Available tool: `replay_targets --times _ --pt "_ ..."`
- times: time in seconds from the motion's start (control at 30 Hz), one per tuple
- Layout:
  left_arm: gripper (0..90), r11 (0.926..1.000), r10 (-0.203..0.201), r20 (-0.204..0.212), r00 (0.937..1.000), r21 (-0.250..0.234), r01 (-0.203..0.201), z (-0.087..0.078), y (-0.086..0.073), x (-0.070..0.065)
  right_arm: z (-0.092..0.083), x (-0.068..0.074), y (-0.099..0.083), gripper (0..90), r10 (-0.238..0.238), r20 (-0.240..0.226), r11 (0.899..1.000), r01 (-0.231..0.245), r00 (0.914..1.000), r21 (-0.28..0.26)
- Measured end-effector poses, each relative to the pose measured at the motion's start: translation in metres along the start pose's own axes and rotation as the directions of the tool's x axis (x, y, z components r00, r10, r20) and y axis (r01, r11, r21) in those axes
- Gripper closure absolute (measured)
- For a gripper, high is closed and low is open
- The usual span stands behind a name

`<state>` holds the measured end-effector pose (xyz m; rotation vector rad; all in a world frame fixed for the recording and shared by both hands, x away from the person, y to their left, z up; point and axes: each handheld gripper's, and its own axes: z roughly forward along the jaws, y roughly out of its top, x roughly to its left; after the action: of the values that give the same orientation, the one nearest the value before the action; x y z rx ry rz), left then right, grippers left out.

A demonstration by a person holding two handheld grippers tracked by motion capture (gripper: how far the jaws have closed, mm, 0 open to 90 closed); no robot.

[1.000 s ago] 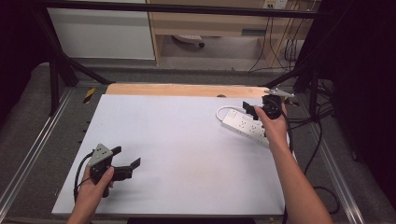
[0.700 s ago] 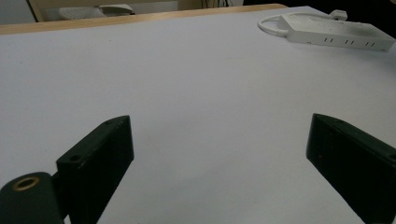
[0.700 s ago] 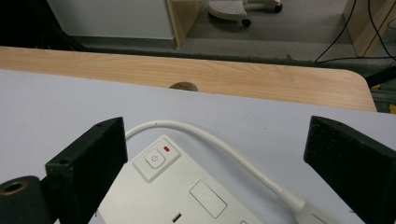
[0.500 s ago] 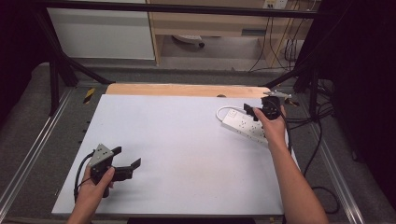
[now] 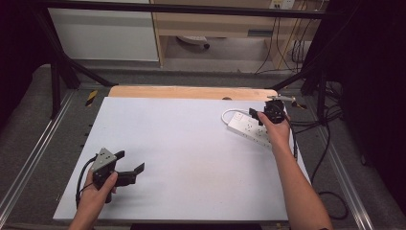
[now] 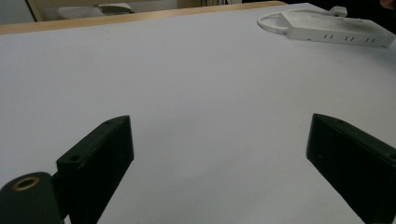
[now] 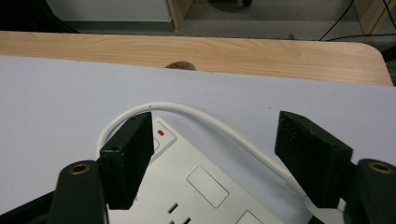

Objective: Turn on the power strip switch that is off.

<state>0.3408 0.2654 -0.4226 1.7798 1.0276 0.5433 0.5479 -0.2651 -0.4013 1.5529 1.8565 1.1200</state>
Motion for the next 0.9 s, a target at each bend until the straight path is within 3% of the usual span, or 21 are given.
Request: replay_targets --times 0.27,0.67,0.9 --pt "7.6 1.0000 0.001 -0.001 1.0000 0.001 -0.001 0.000 0.000 0.000 0.006 0.003 -0.003 41.7 -0.027 0.023 1.000 0.026 0.9994 0.013" --pt "7.6 1.0000 0.007 -0.004 1.0000 0.004 -0.007 -0.001 0.000 0.000 0.010 0.003 -0.007 61.1 -0.009 0.006 1.000 0.009 0.9999 0.019" --pt "7.6 1.0000 0.003 0.002 1.0000 0.004 -0.003 -0.001 0.000 -0.001 0.012 0.004 -0.009 74.9 -0.032 -0.006 0.999 0.032 0.9995 0.006"
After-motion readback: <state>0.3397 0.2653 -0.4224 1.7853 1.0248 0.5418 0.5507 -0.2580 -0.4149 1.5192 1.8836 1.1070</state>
